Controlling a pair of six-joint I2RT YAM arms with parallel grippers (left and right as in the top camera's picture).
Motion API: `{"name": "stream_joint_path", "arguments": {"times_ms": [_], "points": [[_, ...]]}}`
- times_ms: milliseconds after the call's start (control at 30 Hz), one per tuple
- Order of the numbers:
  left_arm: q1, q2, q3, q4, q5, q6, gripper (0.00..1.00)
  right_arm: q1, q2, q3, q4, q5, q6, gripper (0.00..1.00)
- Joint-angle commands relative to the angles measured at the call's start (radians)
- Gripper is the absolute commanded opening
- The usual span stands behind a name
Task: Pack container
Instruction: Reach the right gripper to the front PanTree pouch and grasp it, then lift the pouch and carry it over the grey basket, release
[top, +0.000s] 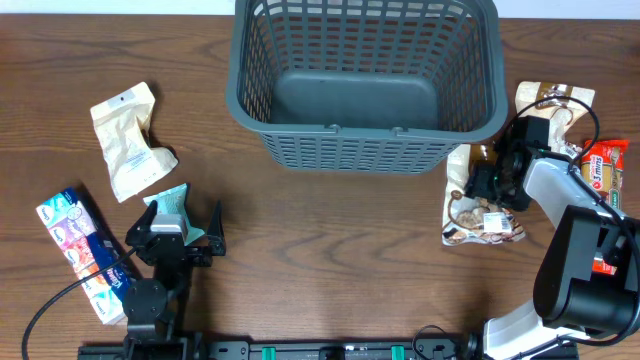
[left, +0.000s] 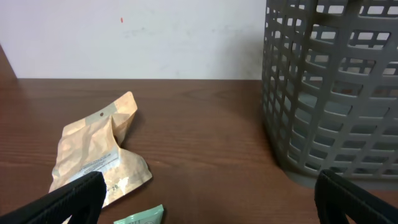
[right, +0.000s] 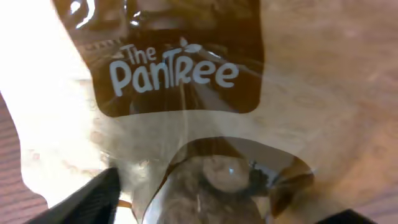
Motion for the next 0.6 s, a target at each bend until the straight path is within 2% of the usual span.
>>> {"name": "stream_joint_path", "arguments": {"times_ms": [0,67,267,567], "points": [[-0.003,-0.008,-0.023,-0.022,0.000,-0.006,0.99,-0.006,0.034,-0.008,0.002,-0.011,0.005,0.29],[-0.003,-0.008,-0.023,-0.022,0.000,-0.006,0.99,-0.006,0.034,-0.008,0.001,-0.011,0.005,0.17],[-0.003,-0.008,-0.023,-0.022,0.000,-0.006,0.99,-0.006,0.029,-0.003,0.007,-0.018,0.011,0.01],[-0.003,-0.008,-0.023,-0.022,0.000,-0.006,0.99,-0.018,-0.050,0.100,-0.033,-0.048,0.057,0.01]]}}
